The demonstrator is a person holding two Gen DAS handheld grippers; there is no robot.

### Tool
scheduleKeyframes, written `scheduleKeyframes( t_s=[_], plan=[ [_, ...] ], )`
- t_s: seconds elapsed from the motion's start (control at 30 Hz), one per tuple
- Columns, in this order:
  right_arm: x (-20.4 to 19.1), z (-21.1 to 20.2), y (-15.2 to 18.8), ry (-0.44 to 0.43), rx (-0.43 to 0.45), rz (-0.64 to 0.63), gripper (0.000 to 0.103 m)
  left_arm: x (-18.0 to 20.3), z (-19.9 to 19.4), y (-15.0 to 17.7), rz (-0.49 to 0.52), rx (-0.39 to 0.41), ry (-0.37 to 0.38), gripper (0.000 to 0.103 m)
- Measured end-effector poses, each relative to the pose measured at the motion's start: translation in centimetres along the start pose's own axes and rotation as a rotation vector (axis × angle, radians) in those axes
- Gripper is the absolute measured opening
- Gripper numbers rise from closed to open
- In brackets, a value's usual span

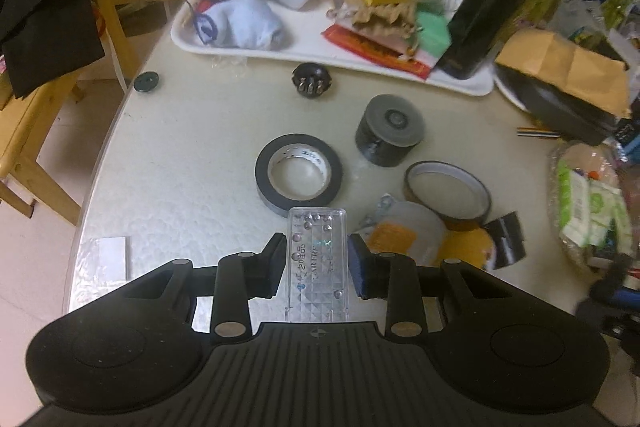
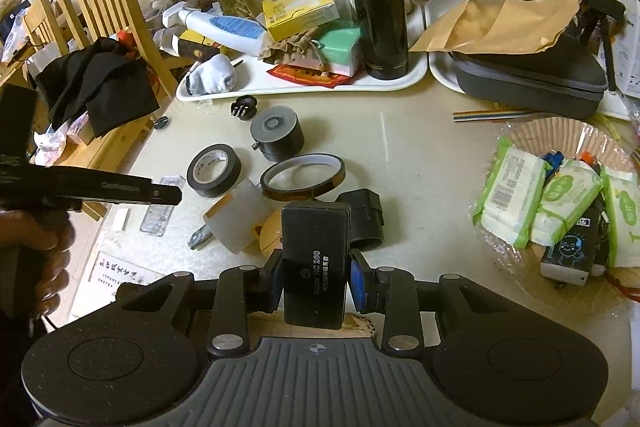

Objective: Organize rigid objects
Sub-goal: 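Close the left tool on the clear plastic compartment box, then lower black case into cardboard box with right tool while left tool drops clear box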

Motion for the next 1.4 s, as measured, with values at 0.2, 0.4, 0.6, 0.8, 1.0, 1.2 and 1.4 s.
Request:
scheduleKeyframes(
  t_s=[0.2, 0.4, 0.6, 0.8, 1.0, 1.2, 1.4],
  plan=[
    [-0.8, 0.1, 0.6, -0.007, -0.014, -0.005, 0.036, 0.5, -2.8, 1.7, 0.013, 0.036, 0.013, 0.033],
    [-1.6, -0.1, 1.6, -0.009, -0.033, -0.031, 0.036, 0.9, -4.8, 4.1, 0.028, 0.054, 0.025, 0.033],
    [-1.9, 0.0, 3.0, -0.003, -0.059, -0.037, 0.036, 0.9, -6.0, 6.8, 0.022, 0.05, 0.05, 0.033],
    [-2.1, 0.1, 4.9, -0.003, -0.095, -0.036, 0.036, 0.8, -5.9, 9.3, -0.003, 0.01, 0.072, 0.033],
    [-2.4, 0.8, 6.6, 0.017, -0.138, -0.055, 0.036, 1.3, -5.4, 10.4, 0.001, -0.016, 0.086, 0.033],
    [-1.9, 2.1, 7.2, 0.043, -0.182, -0.068, 0.04, 1.4, -5.0, 10.3, -0.018, -0.023, 0.111, 0.033],
    [-2.0, 1.6, 6.7, 0.029, -0.153, -0.071, 0.08, 1.8, -5.6, 10.1, -0.01, -0.001, 0.108, 0.05]
  ],
)
Point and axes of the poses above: each gripper's, at about its wrist camera, not at the fingertips, and z roughly the way its jaws point, x to its right, y to its underside, the point moved 9 cm from there along z, roughly the way its jaws point, and after that the axes turned 4 degrees about -x, right-handed, at the moved point
